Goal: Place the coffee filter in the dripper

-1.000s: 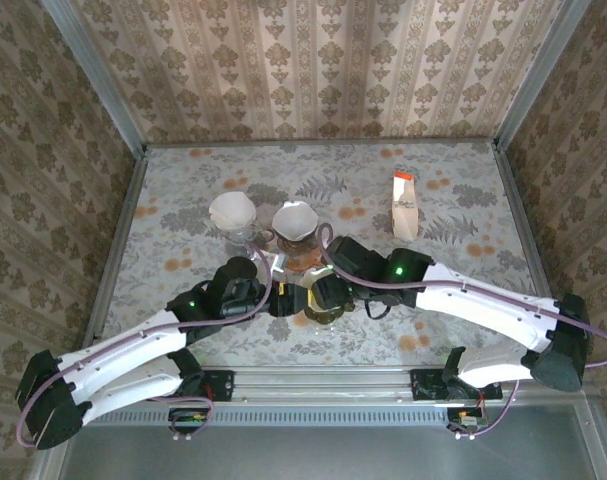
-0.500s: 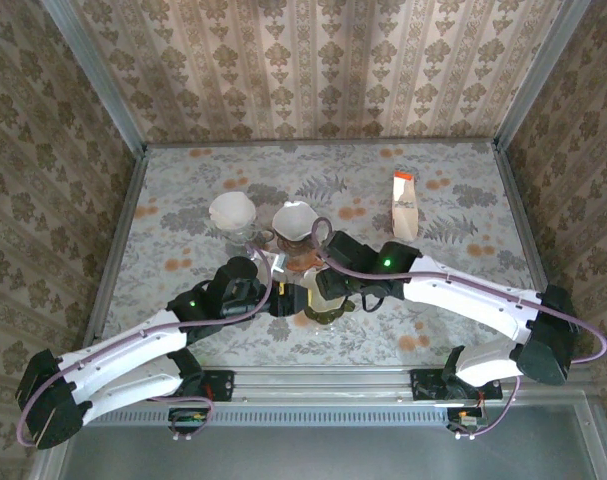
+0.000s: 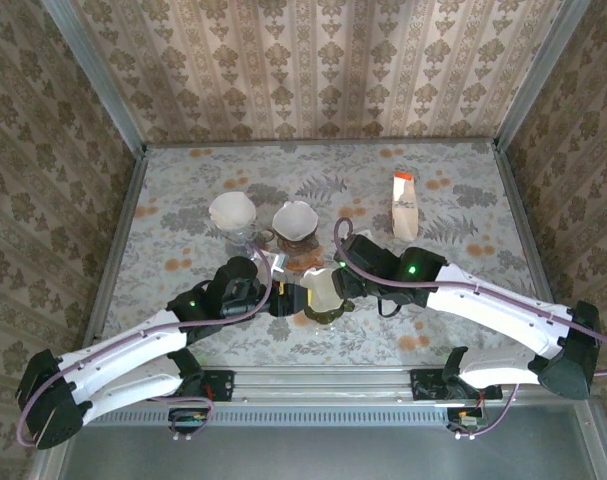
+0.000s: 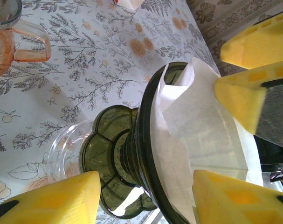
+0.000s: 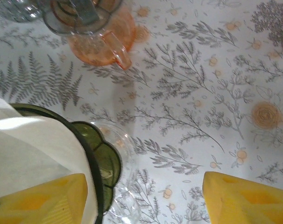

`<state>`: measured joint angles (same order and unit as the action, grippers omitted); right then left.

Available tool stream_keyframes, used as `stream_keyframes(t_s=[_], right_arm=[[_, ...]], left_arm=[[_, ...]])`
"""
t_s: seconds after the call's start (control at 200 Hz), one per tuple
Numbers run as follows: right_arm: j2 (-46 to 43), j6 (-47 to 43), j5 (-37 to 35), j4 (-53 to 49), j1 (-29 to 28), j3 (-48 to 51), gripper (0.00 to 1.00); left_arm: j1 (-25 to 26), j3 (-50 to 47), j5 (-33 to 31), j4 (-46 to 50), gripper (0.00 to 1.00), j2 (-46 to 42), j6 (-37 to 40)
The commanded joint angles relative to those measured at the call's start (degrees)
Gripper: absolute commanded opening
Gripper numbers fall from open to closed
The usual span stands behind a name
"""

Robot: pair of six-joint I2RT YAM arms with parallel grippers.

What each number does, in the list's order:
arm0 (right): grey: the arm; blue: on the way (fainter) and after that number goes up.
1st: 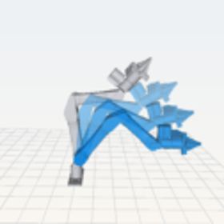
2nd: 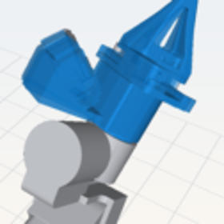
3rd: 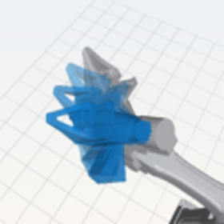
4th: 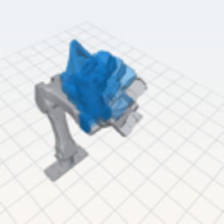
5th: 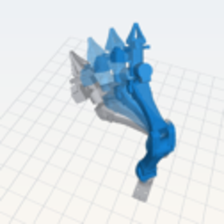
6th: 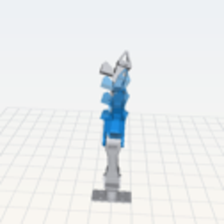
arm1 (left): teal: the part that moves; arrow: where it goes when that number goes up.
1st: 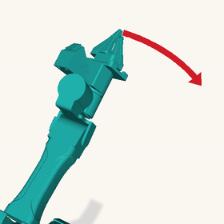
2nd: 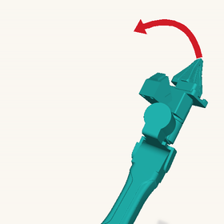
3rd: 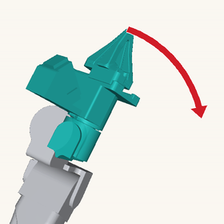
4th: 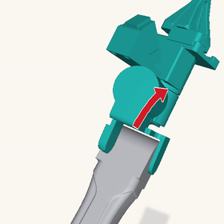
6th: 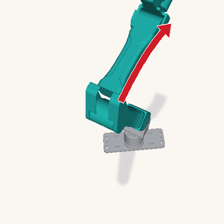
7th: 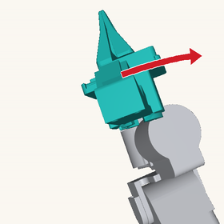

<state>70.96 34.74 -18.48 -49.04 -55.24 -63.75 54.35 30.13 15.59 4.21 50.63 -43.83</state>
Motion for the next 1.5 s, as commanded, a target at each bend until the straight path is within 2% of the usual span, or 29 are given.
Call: stream_keyframes(t_s=[0.0, 0.165, 0.325, 0.515, 0.605, 0.795, 1.12, 1.385, 1.495], right_arm=[[-0.9, 1.3, -2.4, -3.0, 0.2, 1.3, 0.66], [-2.0, 1.4, -3.4, -2.9, 0.2, 1.2, 0.66], [-4.1, -0.9, 1.1, 2.0, -0.2, 2.0, 0.72], [-4.9, -0.7, 2.5, 2.7, -1.2, 3.5, 0.72], [-4.9, -0.4, 2.5, 3.1, -1.2, 4.1, 0.72], [-5.2, -0.3, 2.4, 3.9, -1.2, 4.0, 0.72], [-6.5, -0.4, 2.2, 4.7, -1.2, 4.0, 0.73], [-8.6, -1.3, 0.6, 5.7, -1.2, 3.4, 0.73], [-9.9, -3.7, -0.1, 6.1, -1.2, 2.2, 0.74]], left_arm=[[0.1, -0.4, 0.0, -0.6, 0.56, -0.4, -0.4], [0.1, -0.5, 0.0, -0.6, 0.56, -0.4, -0.5], [0.1, -0.4, 0.0, -0.6, 0.57, -0.4, -0.5], [0.1, -0.5, -0.2, -0.6, 0.58, -0.4, -0.6], [0.1, -0.4, -0.3, -0.6, 0.61, -0.5, -0.6], [0.2, 0.4, -1.1, 0.4, 0.75, -1.8, 0.0], [0.1, 0.6, -1.7, 0.1, 0.83, -3.4, 0.2], [-0.5, 3.5, -3.5, 4.2, 0.86, -6.5, 2.4], [-2.8, 8.5, -4.2, 11.6, 0.87, -10.2, 6.2]])
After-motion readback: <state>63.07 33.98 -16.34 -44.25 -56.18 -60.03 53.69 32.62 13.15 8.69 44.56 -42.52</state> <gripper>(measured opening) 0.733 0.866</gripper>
